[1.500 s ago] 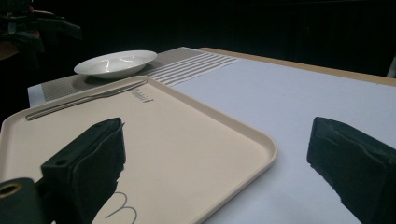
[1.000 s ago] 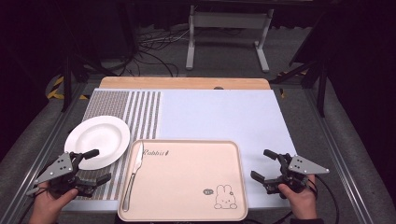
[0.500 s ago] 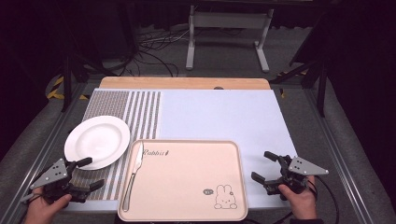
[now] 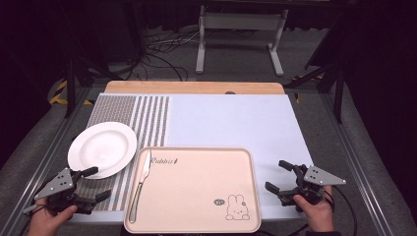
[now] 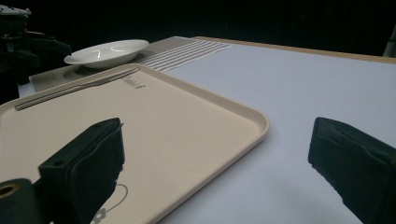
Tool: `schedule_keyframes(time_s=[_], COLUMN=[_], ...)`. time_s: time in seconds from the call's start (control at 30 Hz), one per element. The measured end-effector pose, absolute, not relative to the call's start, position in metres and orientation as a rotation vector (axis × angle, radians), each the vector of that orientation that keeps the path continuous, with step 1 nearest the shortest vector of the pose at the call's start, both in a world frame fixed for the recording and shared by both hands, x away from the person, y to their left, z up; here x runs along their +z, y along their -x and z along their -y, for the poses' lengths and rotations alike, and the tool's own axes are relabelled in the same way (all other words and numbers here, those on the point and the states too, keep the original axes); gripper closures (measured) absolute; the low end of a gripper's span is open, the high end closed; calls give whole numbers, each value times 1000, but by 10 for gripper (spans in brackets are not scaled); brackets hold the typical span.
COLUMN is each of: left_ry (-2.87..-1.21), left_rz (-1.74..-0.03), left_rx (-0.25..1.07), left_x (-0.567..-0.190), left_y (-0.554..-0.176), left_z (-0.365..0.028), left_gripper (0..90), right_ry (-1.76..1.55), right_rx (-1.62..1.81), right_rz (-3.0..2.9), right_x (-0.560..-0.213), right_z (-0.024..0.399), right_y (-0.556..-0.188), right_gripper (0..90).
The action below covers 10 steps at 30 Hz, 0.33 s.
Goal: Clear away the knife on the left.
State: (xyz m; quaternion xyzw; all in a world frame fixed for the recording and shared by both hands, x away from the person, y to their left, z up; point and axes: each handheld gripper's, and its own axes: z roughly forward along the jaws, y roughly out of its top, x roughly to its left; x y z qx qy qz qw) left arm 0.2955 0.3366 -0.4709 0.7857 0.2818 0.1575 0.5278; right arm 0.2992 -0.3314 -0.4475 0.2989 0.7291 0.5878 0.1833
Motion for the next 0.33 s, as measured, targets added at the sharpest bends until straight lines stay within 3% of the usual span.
schedule_keyframes(time_s=[0.33], left_ry=[-1860], left_rz=[-682], left_rx=[381], left_x=[-468], left_y=[-294], left_z=[-338], left_gripper=[56], right_ry=[-850], right_rx=[1642], right_rz=[-2060], right_x=[-448], right_z=[330], right_y=[-299], right_gripper=[50])
